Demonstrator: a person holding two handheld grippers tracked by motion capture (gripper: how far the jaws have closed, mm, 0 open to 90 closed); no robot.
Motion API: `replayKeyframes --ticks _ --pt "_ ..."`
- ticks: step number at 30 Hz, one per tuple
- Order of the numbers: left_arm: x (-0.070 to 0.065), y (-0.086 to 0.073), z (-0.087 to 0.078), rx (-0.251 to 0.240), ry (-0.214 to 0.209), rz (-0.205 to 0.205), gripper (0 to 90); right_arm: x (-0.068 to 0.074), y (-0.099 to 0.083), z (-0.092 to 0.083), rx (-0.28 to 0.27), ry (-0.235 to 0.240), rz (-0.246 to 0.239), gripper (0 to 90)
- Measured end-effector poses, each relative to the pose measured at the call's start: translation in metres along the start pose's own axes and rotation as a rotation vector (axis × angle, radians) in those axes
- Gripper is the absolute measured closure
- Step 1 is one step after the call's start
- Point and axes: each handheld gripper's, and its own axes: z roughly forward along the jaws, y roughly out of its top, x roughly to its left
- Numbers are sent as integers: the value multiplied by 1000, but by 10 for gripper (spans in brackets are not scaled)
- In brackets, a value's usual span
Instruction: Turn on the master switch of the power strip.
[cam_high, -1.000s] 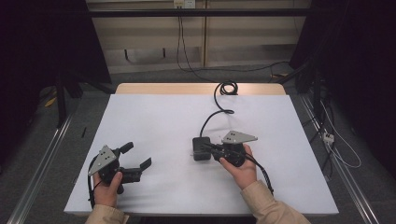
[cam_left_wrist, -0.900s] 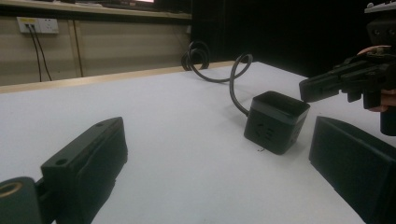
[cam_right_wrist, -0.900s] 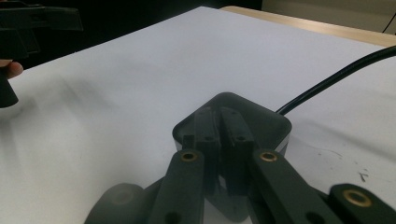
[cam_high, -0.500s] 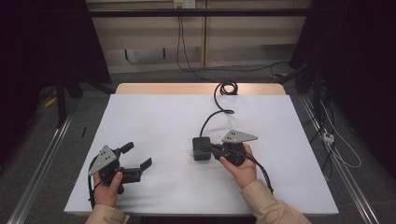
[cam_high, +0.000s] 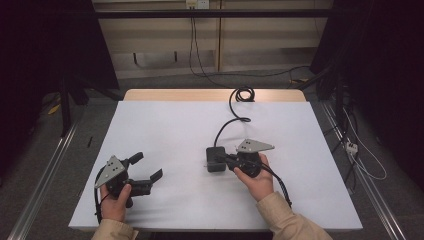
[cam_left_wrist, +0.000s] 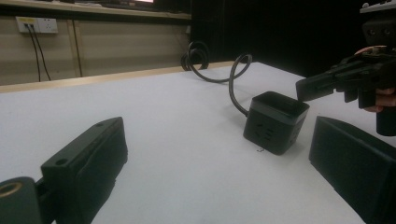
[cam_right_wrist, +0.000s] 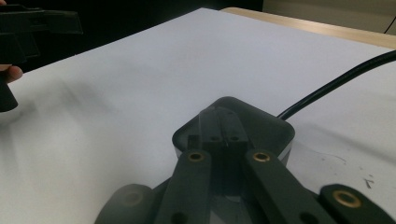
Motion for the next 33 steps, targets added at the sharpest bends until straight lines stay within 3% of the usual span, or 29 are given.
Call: replayKeyframes --ticks 33 --pt "-1 0 0 2 -4 3 39 3 0 9 5 -38 -63 900"
